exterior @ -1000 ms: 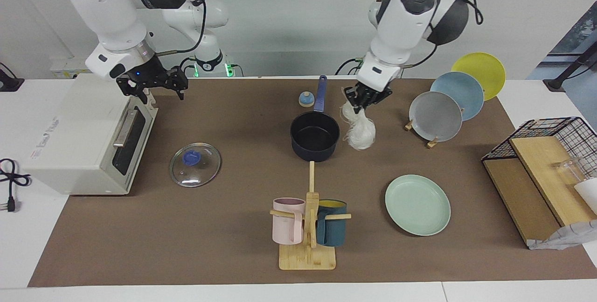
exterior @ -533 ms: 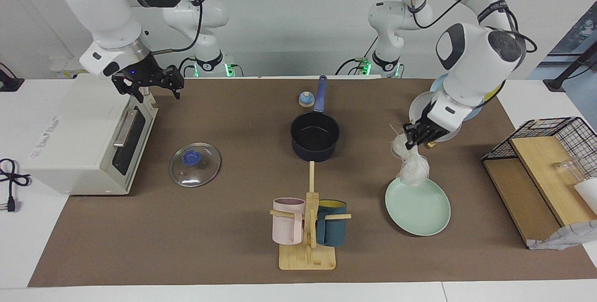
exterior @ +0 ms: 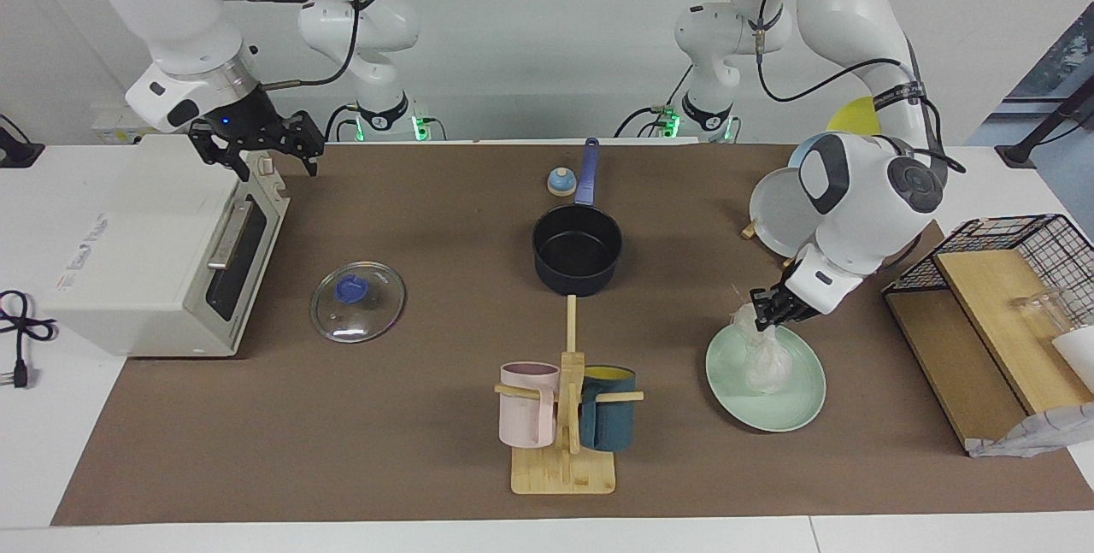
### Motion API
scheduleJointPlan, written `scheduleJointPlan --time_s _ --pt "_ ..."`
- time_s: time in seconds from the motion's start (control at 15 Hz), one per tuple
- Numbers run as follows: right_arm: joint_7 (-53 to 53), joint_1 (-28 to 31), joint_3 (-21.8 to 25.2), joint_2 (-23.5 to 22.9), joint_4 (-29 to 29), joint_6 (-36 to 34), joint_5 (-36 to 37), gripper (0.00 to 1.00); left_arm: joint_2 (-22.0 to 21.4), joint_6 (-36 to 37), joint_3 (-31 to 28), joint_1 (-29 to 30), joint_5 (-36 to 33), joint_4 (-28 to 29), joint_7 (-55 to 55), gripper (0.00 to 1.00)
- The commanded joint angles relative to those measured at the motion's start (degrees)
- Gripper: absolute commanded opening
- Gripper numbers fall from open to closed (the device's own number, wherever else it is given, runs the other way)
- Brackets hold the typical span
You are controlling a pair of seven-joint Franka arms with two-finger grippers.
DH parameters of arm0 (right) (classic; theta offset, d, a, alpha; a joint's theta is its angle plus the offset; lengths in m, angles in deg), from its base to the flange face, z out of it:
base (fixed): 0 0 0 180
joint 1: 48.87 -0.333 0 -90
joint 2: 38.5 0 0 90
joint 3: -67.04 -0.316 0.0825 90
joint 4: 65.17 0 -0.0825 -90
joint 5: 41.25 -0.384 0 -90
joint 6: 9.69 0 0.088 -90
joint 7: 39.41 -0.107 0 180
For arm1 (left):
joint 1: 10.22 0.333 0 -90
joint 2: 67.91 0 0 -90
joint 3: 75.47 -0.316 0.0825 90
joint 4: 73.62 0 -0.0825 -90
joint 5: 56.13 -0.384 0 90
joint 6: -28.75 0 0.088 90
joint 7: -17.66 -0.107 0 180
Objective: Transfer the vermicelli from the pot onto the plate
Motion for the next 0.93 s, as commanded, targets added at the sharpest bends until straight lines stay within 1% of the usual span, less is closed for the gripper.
scheduleJointPlan --time_s 0.0,0.2,0.27,0.33,0.47,0.53,0.73,0.87 --pt "-0.55 0.94 -0.57 0.29 -0.23 -0.14 -0.76 1.0 0.57 -3.14 0.43 0.57 -1.47 1.25 -2.21 0.0" --pt "-0.47 0.94 -0.4 0.38 -0.23 -0.22 -0.58 1.0 0.48 -4.64 0.43 0.75 -1.47 2.56 -5.45 0.0" --pt "-0.55 0.94 -0.39 0.38 -0.23 -0.23 -0.58 1.0 0.57 -4.47 0.43 1.7 -1.47 2.57 -5.98 0.11" --pt "-0.55 0.94 -0.39 0.38 -0.23 -0.14 -0.58 1.0 0.48 -4.12 0.43 1.71 -1.47 2.3 -6.25 0.99" --pt "-0.47 0.94 -0.48 0.29 -0.67 -0.14 -0.58 1.0 -0.3 -2.72 0.43 1.54 -1.47 1.86 -5.99 1.0" --pt "-0.46 0.94 -0.48 0.2 -1.02 -0.14 -0.58 1.0 -1.35 -0.8 0.43 1.45 -1.38 1.25 -5.55 1.0" --pt "-0.29 0.94 -0.57 0.2 -1.02 -0.14 -0.5 1.0 -5.39 5.27 0.25 1.98 -1.47 -1.12 -2.75 1.0" --pt "-0.46 0.94 -0.66 0.11 -1.02 -0.14 -0.58 1.0 -9.16 9.04 -0.36 1.89 -2.0 -1.48 0.5 1.0"
